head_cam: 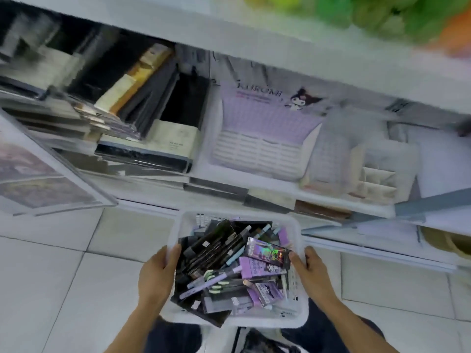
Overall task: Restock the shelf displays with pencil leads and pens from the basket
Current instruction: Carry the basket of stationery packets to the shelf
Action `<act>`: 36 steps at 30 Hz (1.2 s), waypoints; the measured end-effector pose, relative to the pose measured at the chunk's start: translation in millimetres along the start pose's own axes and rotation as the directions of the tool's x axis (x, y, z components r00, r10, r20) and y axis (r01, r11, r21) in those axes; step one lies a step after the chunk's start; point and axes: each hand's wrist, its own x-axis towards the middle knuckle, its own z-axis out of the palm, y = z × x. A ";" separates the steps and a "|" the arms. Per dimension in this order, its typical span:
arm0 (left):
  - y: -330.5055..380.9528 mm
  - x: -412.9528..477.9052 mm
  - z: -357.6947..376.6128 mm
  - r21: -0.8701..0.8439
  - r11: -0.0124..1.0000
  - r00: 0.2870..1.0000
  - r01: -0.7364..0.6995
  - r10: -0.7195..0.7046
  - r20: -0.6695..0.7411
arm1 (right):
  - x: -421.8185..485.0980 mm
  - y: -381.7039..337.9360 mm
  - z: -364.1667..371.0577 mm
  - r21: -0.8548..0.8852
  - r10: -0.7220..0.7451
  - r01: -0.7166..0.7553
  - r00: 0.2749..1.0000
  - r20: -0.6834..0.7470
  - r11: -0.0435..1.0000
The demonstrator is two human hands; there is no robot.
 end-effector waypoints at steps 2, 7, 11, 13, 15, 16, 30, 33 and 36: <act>-20.6 17.5 41.4 0.032 0.999 1.000 -0.005 0.004 0.021 | 30.7 34.4 8.7 -0.027 0.004 -0.004 1.000 -0.016 1.000; -74.8 67.6 136.8 0.122 0.992 0.997 -0.044 0.036 0.067 | 110.9 123.0 42.1 -0.111 0.045 -0.047 0.999 -0.016 0.993; -119.8 107.0 201.1 0.199 0.979 0.997 -0.036 0.023 0.067 | 168.8 188.4 81.9 -0.156 0.071 -0.074 0.997 -0.026 0.985; -142.6 123.2 229.2 0.246 0.969 0.997 -0.026 0.009 0.071 | 194.4 218.7 102.4 -0.168 0.072 -0.078 0.996 -0.042 0.983; -163.5 137.2 254.1 0.276 0.961 0.997 -0.020 -0.003 0.082 | 216.3 244.9 121.0 -0.179 0.075 -0.083 0.996 -0.051 0.980; -172.9 143.3 265.3 0.288 0.958 0.997 -0.014 -0.010 0.081 | 225.7 256.7 129.2 -0.180 0.074 -0.084 0.995 -0.060 0.980; -222.6 160.7 339.9 0.333 0.943 0.998 -0.024 0.004 0.061 | 278.5 329.5 151.7 -0.228 0.005 -0.034 0.992 -0.127 0.973; -221.6 154.9 343.4 0.362 0.932 0.997 0.014 -0.041 0.066 | 280.4 330.9 146.5 -0.297 -0.017 -0.015 0.994 -0.104 0.955; -204.5 145.2 349.5 0.367 0.929 0.992 -0.040 0.081 -0.097 | 279.6 320.9 145.5 -0.331 -0.244 0.160 0.941 -0.233 0.930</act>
